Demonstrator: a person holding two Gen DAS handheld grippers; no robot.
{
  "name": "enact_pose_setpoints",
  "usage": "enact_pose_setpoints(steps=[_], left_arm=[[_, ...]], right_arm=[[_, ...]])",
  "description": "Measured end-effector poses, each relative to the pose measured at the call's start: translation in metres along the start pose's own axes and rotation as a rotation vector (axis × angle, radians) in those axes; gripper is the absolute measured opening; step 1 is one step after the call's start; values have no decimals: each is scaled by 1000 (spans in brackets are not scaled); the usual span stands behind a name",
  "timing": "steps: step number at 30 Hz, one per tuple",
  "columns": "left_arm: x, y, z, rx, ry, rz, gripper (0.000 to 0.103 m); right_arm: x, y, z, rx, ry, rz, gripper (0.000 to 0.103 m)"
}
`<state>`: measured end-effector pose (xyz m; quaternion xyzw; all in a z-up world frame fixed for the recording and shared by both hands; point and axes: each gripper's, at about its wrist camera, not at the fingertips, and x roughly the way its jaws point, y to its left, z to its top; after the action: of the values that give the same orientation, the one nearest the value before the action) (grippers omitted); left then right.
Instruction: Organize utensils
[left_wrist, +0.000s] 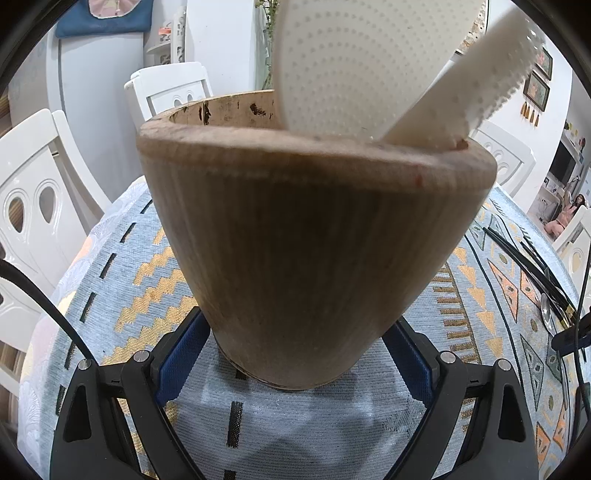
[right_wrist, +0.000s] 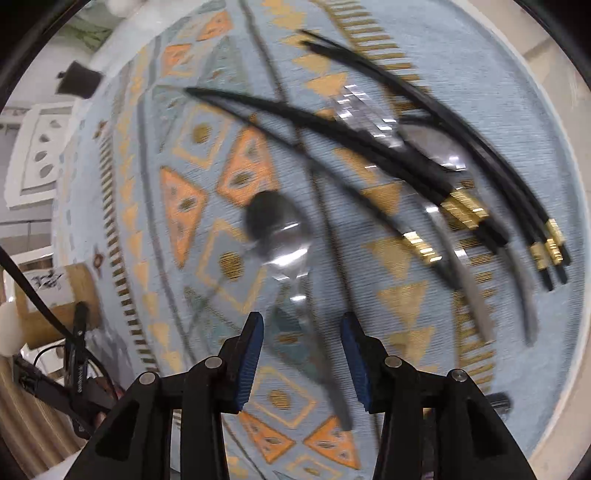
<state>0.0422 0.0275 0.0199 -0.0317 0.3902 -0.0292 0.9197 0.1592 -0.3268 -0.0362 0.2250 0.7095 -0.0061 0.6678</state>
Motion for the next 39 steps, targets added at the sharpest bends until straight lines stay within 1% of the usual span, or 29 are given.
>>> enact_pose_setpoints(steps=[1, 2, 4, 5, 8, 9, 11, 13, 16, 17, 19, 20, 22, 23, 24, 25, 26, 29, 30, 33, 35, 37, 39], left_arm=[[0, 0, 0, 0, 0, 0, 93], [1, -1, 0, 0, 0, 0, 93], [1, -1, 0, 0, 0, 0, 93], [1, 0, 0, -1, 0, -2, 93], [1, -1, -1, 0, 1, -1, 93], [1, -1, -1, 1, 2, 0, 93], [2, -1, -1, 1, 2, 0, 93], [2, -1, -1, 2, 3, 1, 93], [3, -1, -1, 1, 3, 0, 93], [3, -1, -1, 1, 4, 0, 93], [3, -1, -1, 1, 4, 0, 93], [3, 0, -1, 1, 4, -1, 93], [3, 0, -1, -1, 2, -3, 93], [2, 1, -1, -2, 0, -5, 93], [2, 1, -1, -3, -4, -7, 93], [1, 1, -1, -3, -5, -7, 93], [1, 2, -1, -3, -5, -8, 93], [0, 2, -2, -4, -4, -8, 93], [0, 2, -2, -4, -5, -7, 93], [-1, 2, -1, -4, -4, -7, 93], [-1, 2, -1, -4, -4, -7, 93], [-1, 2, -1, -4, -4, -7, 93], [-1, 1, -1, -4, -4, -7, 93]], right_arm=[[0, 3, -2, -9, -4, 32, 44], [2, 9, -3, -14, 19, 135, 42], [3, 11, -4, 20, 43, 276, 41], [2, 10, -4, 31, 33, 274, 41], [-9, 1, 0, 28, -51, 156, 41], [-12, -2, 3, 29, -66, 137, 41], [-13, -7, 10, 36, -68, 137, 41], [-13, -3, 14, 14, -67, 126, 41], [-1, 14, 18, -78, -30, 54, 41], [7, 23, 17, -126, -8, 14, 42], [11, 41, 12, -228, -27, -88, 44], [14, 52, 10, -286, -35, -158, 44], [17, 62, 6, -312, -61, -227, 43], [17, 65, 5, -320, -73, -248, 41], [16, 69, 3, -338, -81, -257, 33], [15, 70, 2, -345, -77, -234, 29], [12, 70, 3, -344, -62, -179, 28], [-1, 58, 14, -296, -32, -47, 28], [-4, 55, 18, -290, -30, -36, 28], [-17, 48, 31, -302, -68, -61, 30], [-20, 49, 39, -326, -73, -67, 30], [-15, 51, 44, -356, -56, -86, 30], [1, 57, 45, -380, -15, -115, 30]])
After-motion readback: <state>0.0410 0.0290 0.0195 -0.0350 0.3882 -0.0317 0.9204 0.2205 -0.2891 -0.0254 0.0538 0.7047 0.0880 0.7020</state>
